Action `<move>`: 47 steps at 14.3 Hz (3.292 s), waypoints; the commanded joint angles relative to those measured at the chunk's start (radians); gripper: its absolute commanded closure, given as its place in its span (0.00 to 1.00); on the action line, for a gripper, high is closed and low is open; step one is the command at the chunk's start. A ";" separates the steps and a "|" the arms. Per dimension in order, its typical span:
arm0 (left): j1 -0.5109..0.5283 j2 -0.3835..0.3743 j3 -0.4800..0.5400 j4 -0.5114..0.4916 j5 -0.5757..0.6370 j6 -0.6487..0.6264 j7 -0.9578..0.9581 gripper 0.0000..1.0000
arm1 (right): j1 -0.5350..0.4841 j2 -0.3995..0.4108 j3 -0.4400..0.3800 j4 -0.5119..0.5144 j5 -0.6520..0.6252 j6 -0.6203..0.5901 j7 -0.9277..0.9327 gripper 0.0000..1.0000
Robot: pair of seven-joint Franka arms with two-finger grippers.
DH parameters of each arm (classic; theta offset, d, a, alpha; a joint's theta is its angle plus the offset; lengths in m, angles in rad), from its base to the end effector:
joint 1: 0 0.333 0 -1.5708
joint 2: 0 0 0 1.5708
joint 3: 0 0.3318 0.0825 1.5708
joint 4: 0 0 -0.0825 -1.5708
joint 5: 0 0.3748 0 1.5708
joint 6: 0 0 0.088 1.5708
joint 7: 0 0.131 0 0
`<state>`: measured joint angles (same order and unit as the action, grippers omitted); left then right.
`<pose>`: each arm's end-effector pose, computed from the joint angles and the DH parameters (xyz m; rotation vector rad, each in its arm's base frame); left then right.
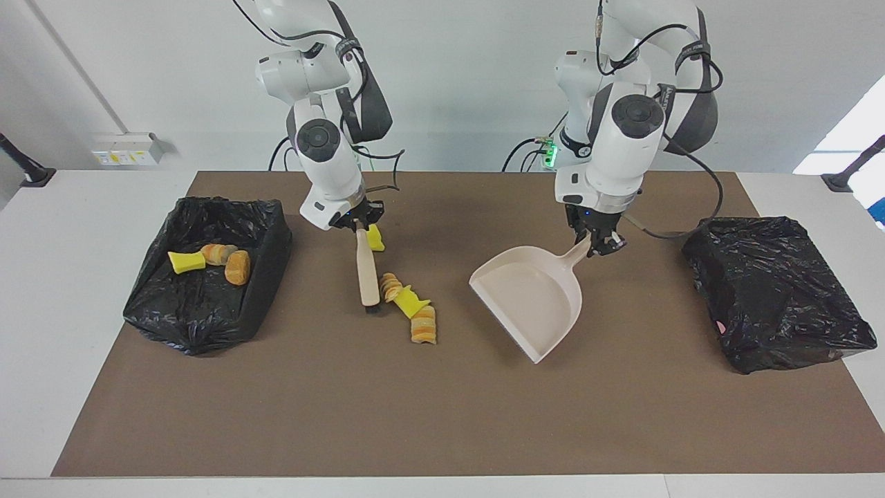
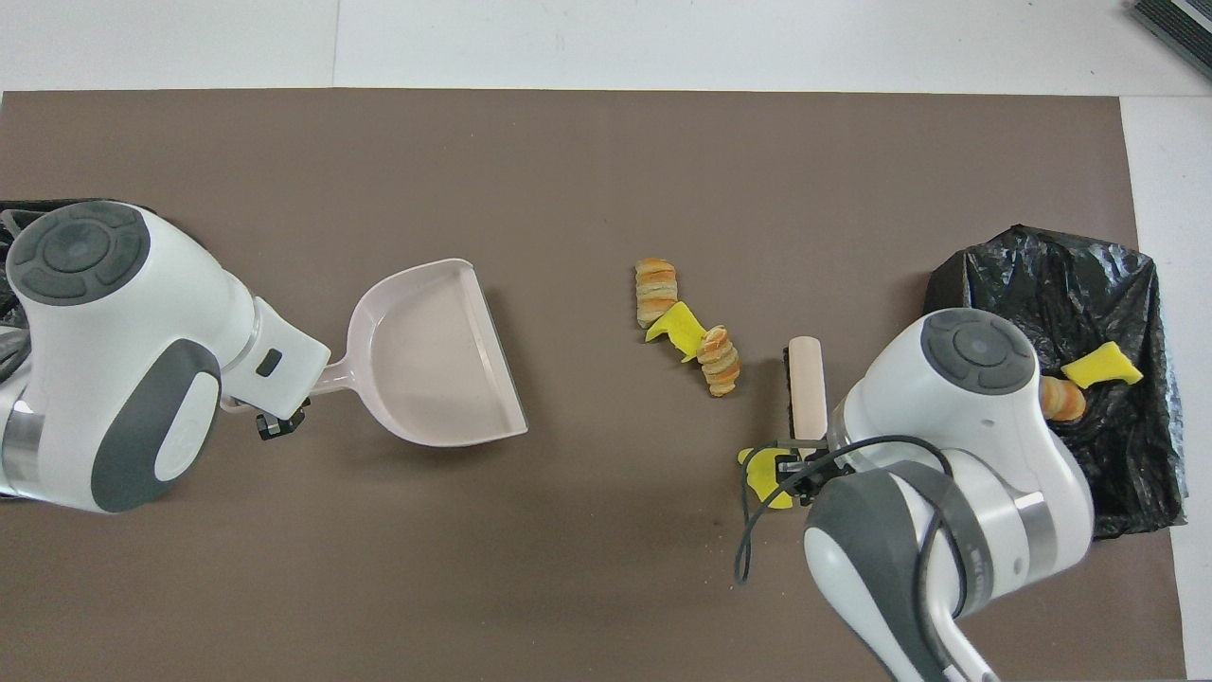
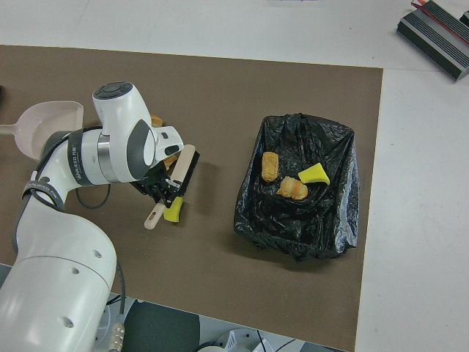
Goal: Sweep and dump trash in bin
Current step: 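Drag the dustpan toward the left bin while the right gripper lifts the brush, then sweep the sponge and bread pieces toward the dustpan with the right gripper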
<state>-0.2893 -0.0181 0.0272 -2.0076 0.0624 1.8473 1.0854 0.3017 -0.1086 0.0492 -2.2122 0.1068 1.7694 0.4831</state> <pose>0.5049 -0.1288 0.4473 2.4242 -1.9781 -0.2407 0.4197 0.1665 0.4003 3.0366 -0.2620 -0.5291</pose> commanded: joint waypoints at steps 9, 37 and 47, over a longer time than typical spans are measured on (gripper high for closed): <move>-0.094 -0.068 -0.015 -0.292 0.002 0.355 0.004 1.00 | 0.186 -0.231 0.009 -0.397 0.054 0.293 0.379 1.00; -0.151 -0.062 -0.017 -0.336 -0.006 0.437 -0.324 1.00 | -0.068 0.351 0.032 0.416 -0.277 0.156 -0.521 1.00; -0.151 -0.062 -0.017 -0.336 -0.006 0.435 -0.325 1.00 | 0.034 0.441 0.040 0.405 -0.256 0.295 -0.403 1.00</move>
<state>-0.4270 -0.0544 0.0003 -2.3119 0.0592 2.2528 0.7805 0.3267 0.3137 0.0823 -1.8161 -0.1474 2.0473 0.0594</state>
